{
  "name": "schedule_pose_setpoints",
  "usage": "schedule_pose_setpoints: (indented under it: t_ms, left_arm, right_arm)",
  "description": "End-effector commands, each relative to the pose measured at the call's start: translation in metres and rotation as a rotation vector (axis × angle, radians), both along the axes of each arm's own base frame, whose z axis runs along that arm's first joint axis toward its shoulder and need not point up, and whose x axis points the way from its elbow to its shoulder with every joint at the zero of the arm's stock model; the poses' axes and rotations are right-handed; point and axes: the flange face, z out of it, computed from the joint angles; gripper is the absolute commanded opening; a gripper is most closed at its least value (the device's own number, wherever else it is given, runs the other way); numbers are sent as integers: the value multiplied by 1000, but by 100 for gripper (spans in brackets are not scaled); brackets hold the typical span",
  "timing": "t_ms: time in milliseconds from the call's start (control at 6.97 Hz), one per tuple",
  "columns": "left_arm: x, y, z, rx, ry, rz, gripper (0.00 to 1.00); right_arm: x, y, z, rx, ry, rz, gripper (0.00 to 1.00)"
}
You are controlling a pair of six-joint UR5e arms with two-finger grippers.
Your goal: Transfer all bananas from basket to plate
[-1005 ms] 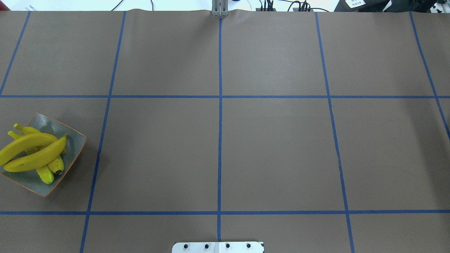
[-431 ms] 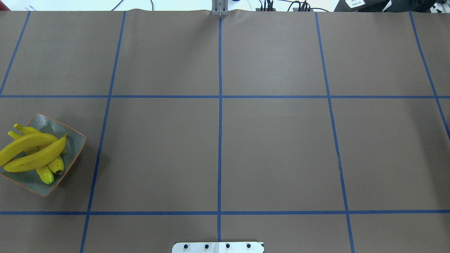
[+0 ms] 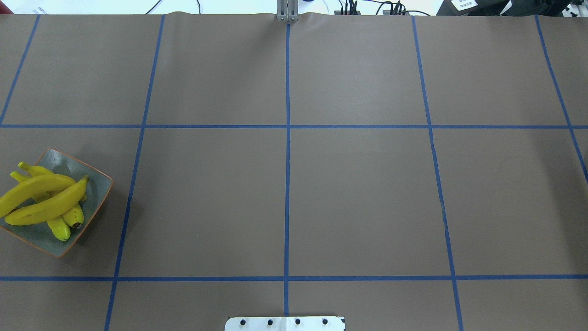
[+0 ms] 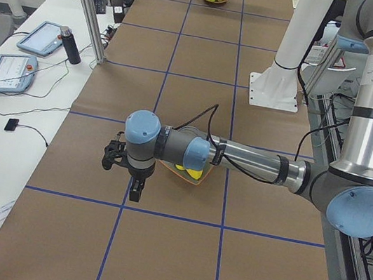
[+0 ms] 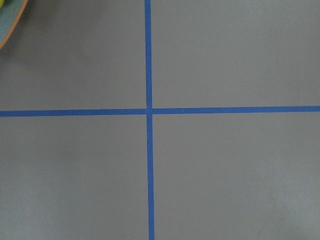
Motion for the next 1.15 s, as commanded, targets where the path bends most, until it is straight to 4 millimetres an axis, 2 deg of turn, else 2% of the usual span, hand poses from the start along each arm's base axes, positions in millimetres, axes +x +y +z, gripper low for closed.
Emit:
schedule_pose_setpoints:
  t_ms: [0,1005]
  left_arm:
    - [5,7,11,-25,-2,7,100]
    - [4,8,13,-29,-2,5,100]
  right_arm:
    - [-1,0,1,-4,0,-1,99]
    - [-4,-2,-5,14,6,-10,99]
